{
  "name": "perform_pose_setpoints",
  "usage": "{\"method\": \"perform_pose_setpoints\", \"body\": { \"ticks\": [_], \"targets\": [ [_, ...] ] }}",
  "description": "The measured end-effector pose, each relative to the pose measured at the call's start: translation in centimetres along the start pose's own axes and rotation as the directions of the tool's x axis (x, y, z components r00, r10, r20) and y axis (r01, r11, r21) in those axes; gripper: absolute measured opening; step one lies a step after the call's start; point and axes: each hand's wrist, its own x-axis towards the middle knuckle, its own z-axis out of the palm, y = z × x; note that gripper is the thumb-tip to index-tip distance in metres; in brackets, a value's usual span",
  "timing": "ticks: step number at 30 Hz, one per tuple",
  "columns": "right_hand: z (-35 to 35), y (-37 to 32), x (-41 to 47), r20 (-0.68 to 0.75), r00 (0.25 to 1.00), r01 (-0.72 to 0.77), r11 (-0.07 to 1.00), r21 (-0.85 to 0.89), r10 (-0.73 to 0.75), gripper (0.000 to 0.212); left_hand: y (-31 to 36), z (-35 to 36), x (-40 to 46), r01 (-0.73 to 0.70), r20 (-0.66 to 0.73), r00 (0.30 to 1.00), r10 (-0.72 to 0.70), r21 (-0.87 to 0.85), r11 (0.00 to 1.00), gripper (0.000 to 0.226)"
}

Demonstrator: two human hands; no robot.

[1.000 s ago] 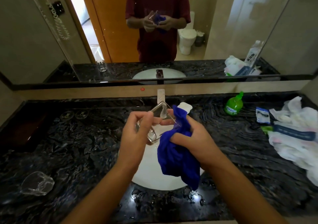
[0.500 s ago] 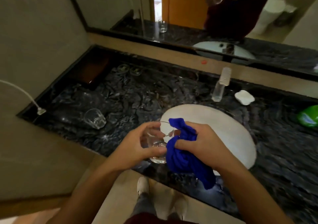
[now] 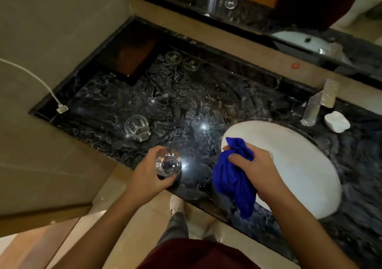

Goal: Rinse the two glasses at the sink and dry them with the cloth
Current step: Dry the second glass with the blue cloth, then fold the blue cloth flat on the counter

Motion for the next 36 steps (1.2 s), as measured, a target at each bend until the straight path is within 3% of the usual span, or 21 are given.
{"method": "perform_pose_setpoints", "body": {
  "ticks": [13,23,26,28,30,33,36],
  "targets": [
    [2.1,0.3,2.3,-0.131,0.986,-0.094,0.993,0.077,0.104,0.018,-7.9,0.4,2.5,0.060,0.017,0.998,-0.061,0.068,0.996,0.079],
    [3.2,-0.2,2.8,-0.141,0.983,-0.105,0.988,0.117,0.121,0.017,-8.8,0.7,3.1,0.052,0.019,0.998,-0.053,0.066,0.996,0.081],
    [3.5,-0.8,2.9,-0.162,0.979,-0.104,0.984,0.147,0.127,0.014,-8.9,0.4,3.0,0.058,0.066,0.996,-0.064,0.080,0.995,0.093],
    [3.6,-1.3,2.9,-0.179,0.974,-0.100,0.975,0.198,0.137,0.010,-7.6,-0.4,2.7,0.034,0.105,0.993,-0.048,0.129,0.991,0.102],
    [3.7,-2.1,2.9,-0.187,0.974,-0.085,0.967,0.240,0.132,0.008,-4.9,-1.7,2.2,-0.045,0.081,0.996,0.034,0.141,0.989,0.096],
    [4.2,-3.5,2.7,-0.169,0.982,-0.037,0.966,0.258,0.083,0.005,2.1,-3.6,2.2,-0.151,0.054,0.987,0.153,-0.031,0.988,0.077],
    [5.2,-4.6,2.1,-0.098,0.995,0.014,0.953,0.302,0.016,0.007,8.3,-3.8,3.8,-0.181,0.200,0.954,0.222,-0.206,0.962,0.065]
  ]
}}
